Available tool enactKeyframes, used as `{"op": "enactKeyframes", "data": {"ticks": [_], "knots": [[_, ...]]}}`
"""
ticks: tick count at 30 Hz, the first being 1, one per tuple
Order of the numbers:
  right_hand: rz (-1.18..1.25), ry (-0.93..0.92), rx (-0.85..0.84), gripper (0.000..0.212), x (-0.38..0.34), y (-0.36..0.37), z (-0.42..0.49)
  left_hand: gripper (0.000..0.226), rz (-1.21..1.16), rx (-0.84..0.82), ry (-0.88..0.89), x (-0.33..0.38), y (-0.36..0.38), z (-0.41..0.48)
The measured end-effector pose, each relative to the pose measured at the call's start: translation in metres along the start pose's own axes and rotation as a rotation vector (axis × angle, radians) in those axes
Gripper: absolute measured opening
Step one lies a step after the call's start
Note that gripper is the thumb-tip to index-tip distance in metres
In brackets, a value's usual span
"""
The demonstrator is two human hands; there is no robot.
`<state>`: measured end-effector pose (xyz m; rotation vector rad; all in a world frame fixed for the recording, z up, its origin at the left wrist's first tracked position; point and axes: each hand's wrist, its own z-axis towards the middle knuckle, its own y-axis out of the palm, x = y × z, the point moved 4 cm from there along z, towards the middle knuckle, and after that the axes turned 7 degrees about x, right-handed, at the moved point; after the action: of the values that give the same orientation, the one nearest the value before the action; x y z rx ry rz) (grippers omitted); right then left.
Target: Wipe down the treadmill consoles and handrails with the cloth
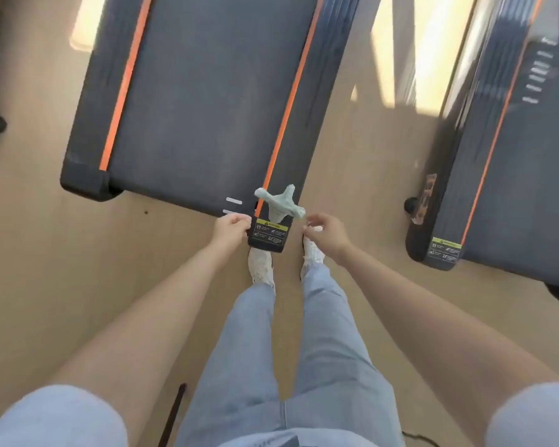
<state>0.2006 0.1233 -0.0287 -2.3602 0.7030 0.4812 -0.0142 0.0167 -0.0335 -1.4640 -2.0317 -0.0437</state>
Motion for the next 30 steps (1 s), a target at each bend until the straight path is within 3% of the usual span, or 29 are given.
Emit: {"op": "enactKeyframes", "data": {"ticks": [2, 5, 10, 12, 14, 15, 20, 25, 30], "knots": [[-0.011, 0.015, -0.002, 0.046, -0.002, 0.004, 0.032, 0.014, 0.034, 0.036, 0.002, 0.003, 0.010, 0.028], [-0.043, 0.034, -0.028, 0.057, -0.002, 0.012, 0.075, 0.033, 0.096, 0.045, -0.007, 0.003, 0.031, 0.069], [0.014, 0.085, -0.165, 0.069, 0.002, 0.041, 0.130, 0.053, 0.139, 0.001, -0.013, 0.003, 0.057, 0.115], [0.014, 0.099, -0.157, 0.056, 0.003, 0.049, 0.146, 0.039, 0.193, -0.027, -0.015, 0.000, 0.063, 0.126], [0.018, 0.077, -0.095, 0.018, -0.001, 0.051, 0.153, 0.021, 0.250, 0.006, 0.007, 0.000, 0.063, 0.131], [0.041, 0.066, -0.061, 0.011, -0.006, 0.049, 0.152, 0.016, 0.260, 0.041, 0.021, 0.002, 0.061, 0.131], [0.155, 0.053, -0.039, 0.018, -0.031, 0.029, 0.128, 0.020, 0.295, 0.070, 0.074, 0.023, 0.046, 0.105], [0.262, 0.007, 0.036, 0.027, -0.048, -0.010, 0.081, 0.023, 0.448, 0.060, 0.319, 0.053, 0.033, 0.051], [0.395, -0.025, 0.033, 0.006, -0.066, -0.053, 0.013, 0.026, 0.415, 0.041, 0.527, 0.092, 0.020, -0.025]]}}
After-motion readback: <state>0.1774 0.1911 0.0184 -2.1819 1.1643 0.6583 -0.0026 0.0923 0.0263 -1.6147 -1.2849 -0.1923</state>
